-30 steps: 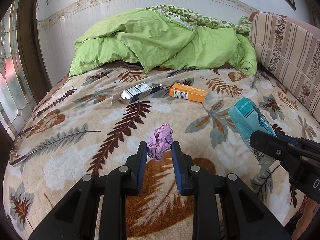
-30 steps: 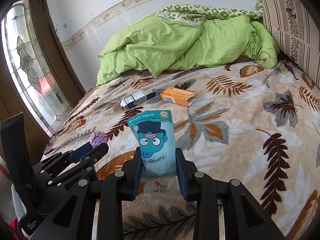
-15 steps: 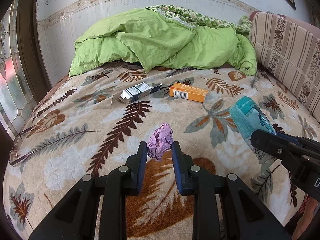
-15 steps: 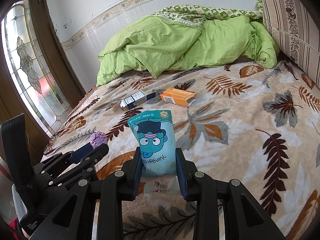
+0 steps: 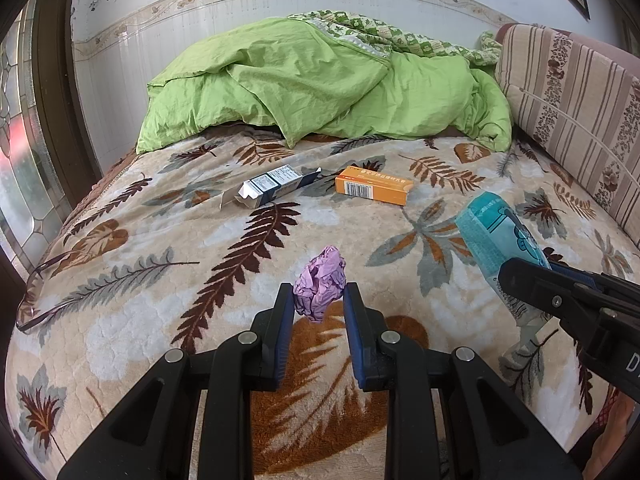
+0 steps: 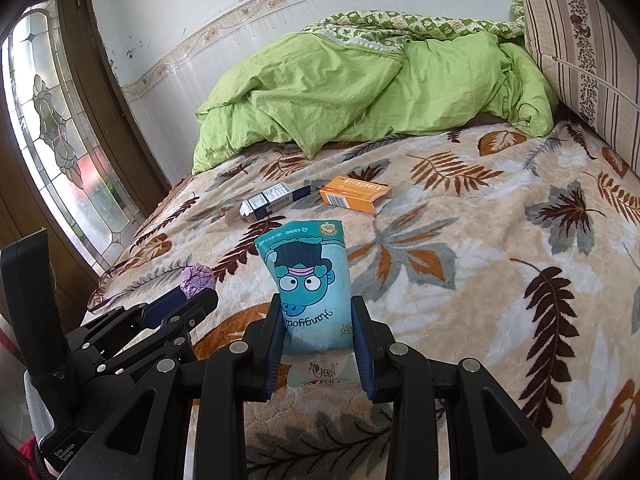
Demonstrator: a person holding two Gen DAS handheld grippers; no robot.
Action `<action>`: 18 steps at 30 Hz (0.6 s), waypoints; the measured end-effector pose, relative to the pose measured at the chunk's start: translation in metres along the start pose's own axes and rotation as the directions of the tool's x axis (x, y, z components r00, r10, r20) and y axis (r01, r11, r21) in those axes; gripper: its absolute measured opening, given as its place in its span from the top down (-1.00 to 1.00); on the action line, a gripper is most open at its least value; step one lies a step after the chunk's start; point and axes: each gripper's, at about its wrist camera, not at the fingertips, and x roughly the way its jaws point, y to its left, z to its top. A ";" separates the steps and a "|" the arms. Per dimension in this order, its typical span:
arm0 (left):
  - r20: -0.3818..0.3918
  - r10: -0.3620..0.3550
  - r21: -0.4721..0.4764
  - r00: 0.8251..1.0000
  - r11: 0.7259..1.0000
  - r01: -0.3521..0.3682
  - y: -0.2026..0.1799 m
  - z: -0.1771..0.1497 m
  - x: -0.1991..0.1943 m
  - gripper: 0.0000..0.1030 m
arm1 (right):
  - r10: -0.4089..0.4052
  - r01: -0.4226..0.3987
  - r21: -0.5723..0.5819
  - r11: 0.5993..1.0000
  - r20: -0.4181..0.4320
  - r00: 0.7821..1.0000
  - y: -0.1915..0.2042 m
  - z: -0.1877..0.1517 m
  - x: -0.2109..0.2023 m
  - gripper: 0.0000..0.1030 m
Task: Collect trash
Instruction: 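Hold the purple cloth and teal packet lifted above the bed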
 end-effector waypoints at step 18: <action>0.000 0.001 0.002 1.000 1.000 -0.001 -0.002 0.000 -0.001 0.54 | -0.001 0.000 0.010 1.000 0.009 1.000 0.000 0.004 -0.003 0.35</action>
